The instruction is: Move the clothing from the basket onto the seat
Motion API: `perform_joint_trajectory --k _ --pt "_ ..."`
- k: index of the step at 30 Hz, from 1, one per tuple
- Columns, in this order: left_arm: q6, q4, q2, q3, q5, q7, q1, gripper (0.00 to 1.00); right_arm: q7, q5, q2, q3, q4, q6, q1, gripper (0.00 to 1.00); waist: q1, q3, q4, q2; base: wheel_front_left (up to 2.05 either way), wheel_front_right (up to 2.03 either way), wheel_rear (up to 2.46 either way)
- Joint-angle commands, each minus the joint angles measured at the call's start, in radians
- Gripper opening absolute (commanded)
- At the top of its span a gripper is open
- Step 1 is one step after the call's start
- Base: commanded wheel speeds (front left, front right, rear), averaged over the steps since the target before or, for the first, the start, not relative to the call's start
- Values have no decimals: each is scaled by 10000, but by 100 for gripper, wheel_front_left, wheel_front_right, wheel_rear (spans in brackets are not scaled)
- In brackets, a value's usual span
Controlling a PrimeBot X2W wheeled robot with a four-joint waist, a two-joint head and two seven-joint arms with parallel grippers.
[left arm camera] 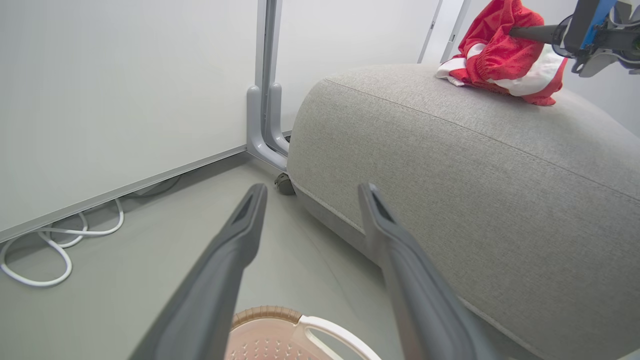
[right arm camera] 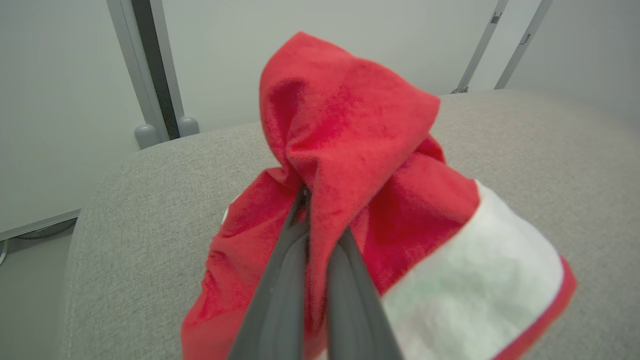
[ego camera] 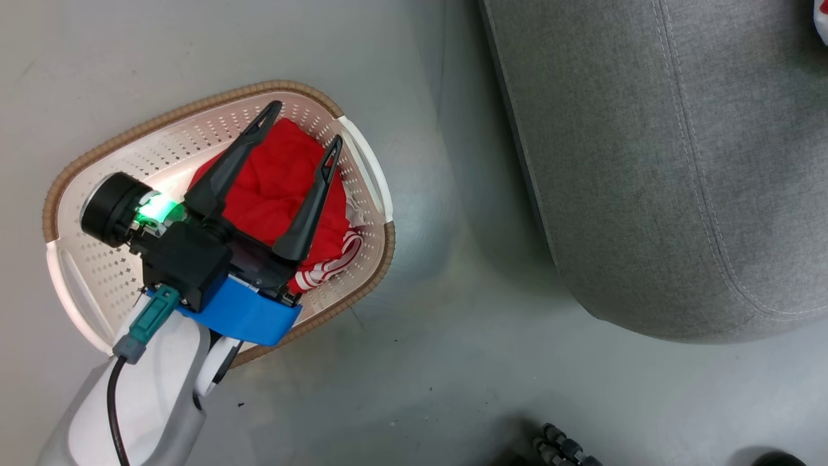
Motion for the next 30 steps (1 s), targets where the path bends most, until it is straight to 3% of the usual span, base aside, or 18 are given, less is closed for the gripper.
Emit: perform_joint_trajectory --k 1,6,8,9,10,19,30 --pt "45 -67 69 18 48 -7 -154 100 -73 -125 126 -32 105 1 -64 0 -2 -4 -2 0 0 0 0" --pt "86 41 -30 -80 70 -50 -175 100 -114 -388 242 -34 247 1 -61 0 -2 -125 12 0 0 0 0" --pt "85 112 -81 -109 28 -70 -197 100 -123 -486 251 20 241 1 -45 47 -2 -199 40 0 0 0 0" --pt "84 155 -110 -117 7 -84 -210 100 -129 -522 278 47 224 1 -42 91 -2 -237 50 0 0 0 0" --pt "83 209 -133 -125 -10 -100 -210 100 -133 -554 302 92 212 1 -27 100 -2 -281 58 0 0 0 0" --pt "66 828 -400 -168 -206 -162 -103 100 -133 -537 275 483 140 1 417 100 -2 -898 298 0 0 0 0" --pt "-5 1607 -1715 579 -590 -189 871 100 -85 -612 138 1323 -248 1 2084 100 -2 -3214 1098 0 0 0 0"
